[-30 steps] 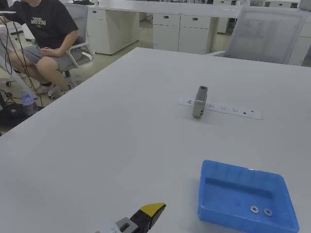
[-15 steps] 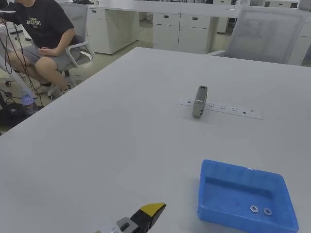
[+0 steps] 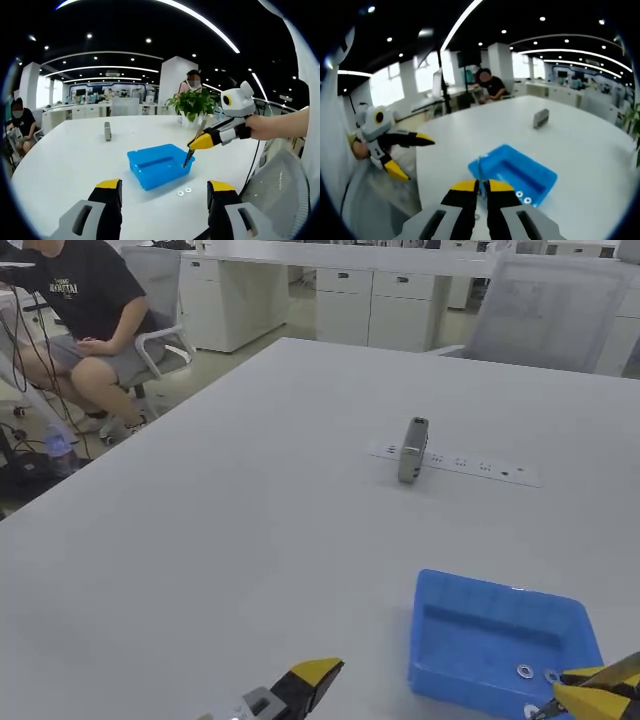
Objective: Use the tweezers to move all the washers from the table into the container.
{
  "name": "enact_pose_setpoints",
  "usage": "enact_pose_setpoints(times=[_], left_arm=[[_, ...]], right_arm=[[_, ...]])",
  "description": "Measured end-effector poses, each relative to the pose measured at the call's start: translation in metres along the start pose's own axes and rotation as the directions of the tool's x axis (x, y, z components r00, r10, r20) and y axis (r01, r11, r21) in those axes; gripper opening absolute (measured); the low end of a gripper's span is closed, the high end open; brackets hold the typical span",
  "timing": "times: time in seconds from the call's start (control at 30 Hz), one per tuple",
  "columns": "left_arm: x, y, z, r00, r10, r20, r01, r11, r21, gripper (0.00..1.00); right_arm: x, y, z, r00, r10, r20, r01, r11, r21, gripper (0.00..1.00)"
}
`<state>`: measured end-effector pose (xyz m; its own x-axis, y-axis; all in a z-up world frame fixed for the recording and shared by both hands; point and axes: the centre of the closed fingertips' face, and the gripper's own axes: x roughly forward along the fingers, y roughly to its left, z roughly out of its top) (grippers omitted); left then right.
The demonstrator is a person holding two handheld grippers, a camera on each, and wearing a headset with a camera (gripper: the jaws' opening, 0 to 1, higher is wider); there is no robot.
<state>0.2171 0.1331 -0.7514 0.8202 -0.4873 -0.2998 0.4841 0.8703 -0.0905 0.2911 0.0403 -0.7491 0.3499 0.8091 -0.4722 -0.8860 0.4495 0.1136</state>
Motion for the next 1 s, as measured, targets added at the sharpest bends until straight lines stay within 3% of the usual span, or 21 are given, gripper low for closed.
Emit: enact_pose_setpoints(times=[0.3,0.5,0.63,1.0], left_arm=[[0.0,0.0,-0.001,1.0,-0.002,-0.006,0.002,1.0,0.003,0.69],[0.0,0.001,-0.002,0.9999,0.004,-0.012,-0.004,1.0,0.002,0.69],[0.001,0.001,-0.003,0.9999,-0.001,-0.016,0.001,1.0,0.003,0.68],[0.001,0.001,-0.004,0.9997,-0.002,-0.024,0.002,1.0,0.005,0.68]], right_arm=[[0.016,-0.02,0.01,0.9998,-0.016,0.011,0.016,1.0,0.013,0.03],[0.031,-0.039,0.008,0.9997,-0.025,0.0,0.025,0.998,0.062,0.03],[0.043,-0.048,0.005,0.9989,-0.037,-0.029,0.038,0.998,0.054,0.03],[0.069,-0.049,-0.009,0.9941,0.007,-0.109,-0.002,0.999,0.044,0.03]])
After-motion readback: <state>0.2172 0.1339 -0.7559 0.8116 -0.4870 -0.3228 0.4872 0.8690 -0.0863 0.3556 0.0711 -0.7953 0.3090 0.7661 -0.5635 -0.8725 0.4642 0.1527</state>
